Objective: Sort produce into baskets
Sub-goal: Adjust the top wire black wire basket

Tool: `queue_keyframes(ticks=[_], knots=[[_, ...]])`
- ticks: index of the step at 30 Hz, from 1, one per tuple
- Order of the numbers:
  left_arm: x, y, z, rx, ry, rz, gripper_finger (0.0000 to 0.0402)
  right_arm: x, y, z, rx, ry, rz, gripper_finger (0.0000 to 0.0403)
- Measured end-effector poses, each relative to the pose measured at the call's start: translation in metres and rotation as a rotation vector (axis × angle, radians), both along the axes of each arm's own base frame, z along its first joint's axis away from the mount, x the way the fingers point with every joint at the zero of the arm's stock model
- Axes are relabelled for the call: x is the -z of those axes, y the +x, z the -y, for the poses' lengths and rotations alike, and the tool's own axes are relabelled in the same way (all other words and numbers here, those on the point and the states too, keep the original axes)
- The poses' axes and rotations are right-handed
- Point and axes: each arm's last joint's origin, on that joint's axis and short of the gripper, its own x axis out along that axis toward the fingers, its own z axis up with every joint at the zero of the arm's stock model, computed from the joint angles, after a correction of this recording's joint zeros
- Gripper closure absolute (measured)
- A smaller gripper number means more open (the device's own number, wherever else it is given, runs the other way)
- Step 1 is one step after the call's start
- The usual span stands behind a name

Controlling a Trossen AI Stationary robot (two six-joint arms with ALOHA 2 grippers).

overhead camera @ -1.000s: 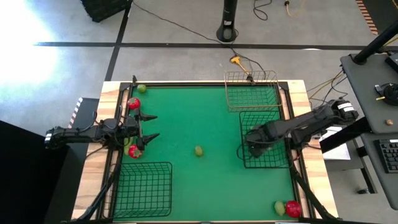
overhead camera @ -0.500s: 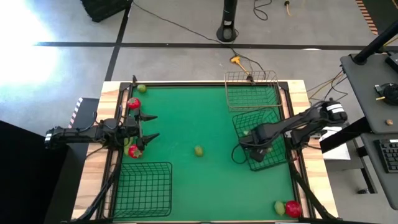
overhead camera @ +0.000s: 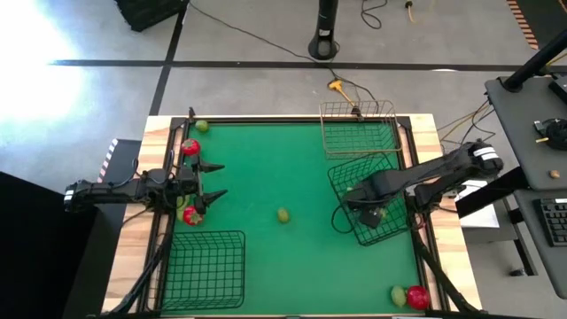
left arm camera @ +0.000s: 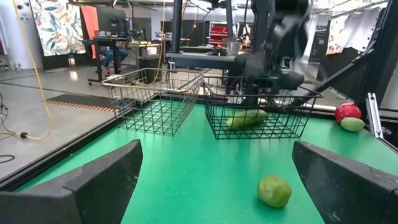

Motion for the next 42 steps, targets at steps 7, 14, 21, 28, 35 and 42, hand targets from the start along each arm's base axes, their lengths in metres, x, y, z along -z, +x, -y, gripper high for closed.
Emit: queue_keyframes(ticks=[7,14,21,28,35,42], knots=[[0.0,0.0,0.0,0.0,0.0,-0.001,0.0003,-0.029,-0.015,0.007,0.04,-0.251,0.259,0.01],[-0.01,0.0,0.0,0.015,-0.095,0.125,0.0003,-0.014,-0.026,0.033,0.12,-0.261,0.18,0.012],[-0.034,-0.006,0.001,0.114,-0.541,0.469,0.0003,-0.004,-0.034,0.064,0.284,-0.239,-0.014,0.0136],[-0.035,-0.012,-0.011,-0.337,-0.535,0.599,0.0003,-0.006,-0.046,0.066,0.328,-0.256,-0.152,0.0147],[-0.032,-0.012,-0.013,-0.418,-0.638,0.637,0.0003,-0.016,-0.042,0.062,0.306,-0.247,-0.046,0.0152],[-0.036,-0.006,-0.005,-0.066,-0.611,0.567,0.0003,-0.014,-0.007,0.029,0.121,-0.122,0.334,0.0154]])
